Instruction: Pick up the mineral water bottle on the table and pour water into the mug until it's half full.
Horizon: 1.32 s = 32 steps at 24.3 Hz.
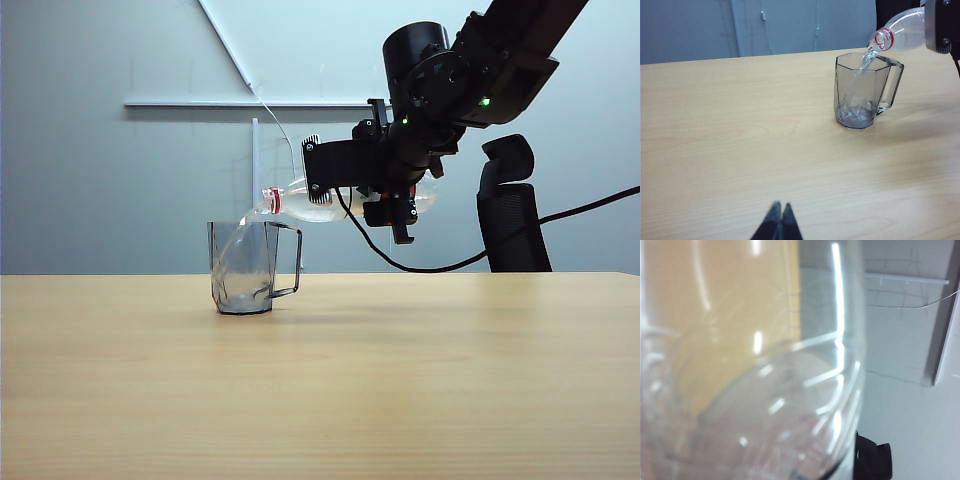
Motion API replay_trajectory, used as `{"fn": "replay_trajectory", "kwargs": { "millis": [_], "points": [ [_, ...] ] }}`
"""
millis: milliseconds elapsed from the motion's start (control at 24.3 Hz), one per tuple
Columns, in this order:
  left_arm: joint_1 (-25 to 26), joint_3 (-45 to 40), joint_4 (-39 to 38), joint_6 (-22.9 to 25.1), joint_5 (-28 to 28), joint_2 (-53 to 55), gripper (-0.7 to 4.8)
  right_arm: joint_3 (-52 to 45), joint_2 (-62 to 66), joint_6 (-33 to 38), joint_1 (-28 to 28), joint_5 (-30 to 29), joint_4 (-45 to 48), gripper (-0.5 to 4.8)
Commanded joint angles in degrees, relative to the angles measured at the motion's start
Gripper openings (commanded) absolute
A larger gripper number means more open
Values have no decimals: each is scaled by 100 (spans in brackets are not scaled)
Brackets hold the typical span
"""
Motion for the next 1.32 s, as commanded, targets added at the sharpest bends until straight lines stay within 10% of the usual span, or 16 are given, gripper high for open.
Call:
{"fn": "replay_trajectory", "kwargs": {
  "millis": [41, 987, 1316],
  "points": [
    [7, 13, 76, -17, 4, 7, -2, 55, -85, -55, 13, 55, 350, 292],
    [7, 13, 76, -17, 4, 9, -2, 55, -85, -136, 13, 92, 354, 292],
    [7, 13, 76, -17, 4, 9, -2, 52, -85, 1552, 17, 131, 68, 293]
  ]
}}
